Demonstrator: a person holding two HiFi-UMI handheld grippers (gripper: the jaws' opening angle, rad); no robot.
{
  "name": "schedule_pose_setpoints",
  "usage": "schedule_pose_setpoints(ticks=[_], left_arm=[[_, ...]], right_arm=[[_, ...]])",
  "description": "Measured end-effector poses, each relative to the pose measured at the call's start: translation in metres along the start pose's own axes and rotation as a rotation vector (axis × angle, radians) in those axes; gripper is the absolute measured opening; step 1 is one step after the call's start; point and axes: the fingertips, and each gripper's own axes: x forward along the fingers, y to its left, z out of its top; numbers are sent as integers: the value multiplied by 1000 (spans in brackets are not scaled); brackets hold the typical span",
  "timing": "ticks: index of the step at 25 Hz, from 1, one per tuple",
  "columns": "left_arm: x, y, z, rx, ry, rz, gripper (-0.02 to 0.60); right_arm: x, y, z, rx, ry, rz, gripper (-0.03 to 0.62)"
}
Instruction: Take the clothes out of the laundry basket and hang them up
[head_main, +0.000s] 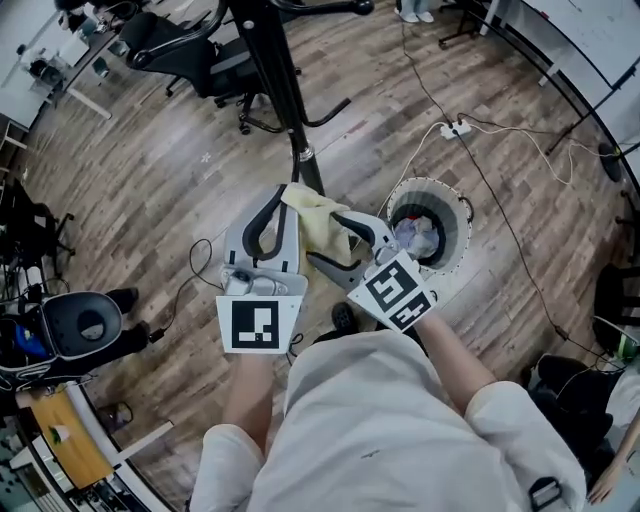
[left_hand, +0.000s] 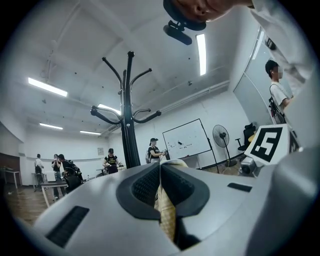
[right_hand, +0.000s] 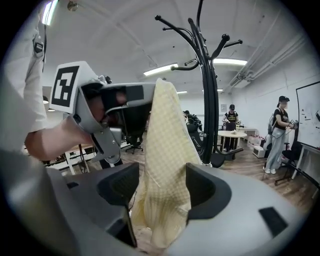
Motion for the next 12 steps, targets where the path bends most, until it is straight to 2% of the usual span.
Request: schedule_pose_setpoints(ticks=[2,4,6,8,12], left_arm=[[-8,8,-3,-7,6,19,26],[-15,16,-8,-2,20,32,26],[-21,24,-10,0,22,45,26],[-25,33,-12,7,25,62,26],[-32,50,-20,40,31,99,26]], right_arm=[[11,3,-2,-8,9,-19,275],[18,4,-6,-21,17,-39,216],[20,3,-7,-31,18,-54,117],[18,0,-5,-46,16,-70,52],[14,-11,4,-81,1,-107,23]])
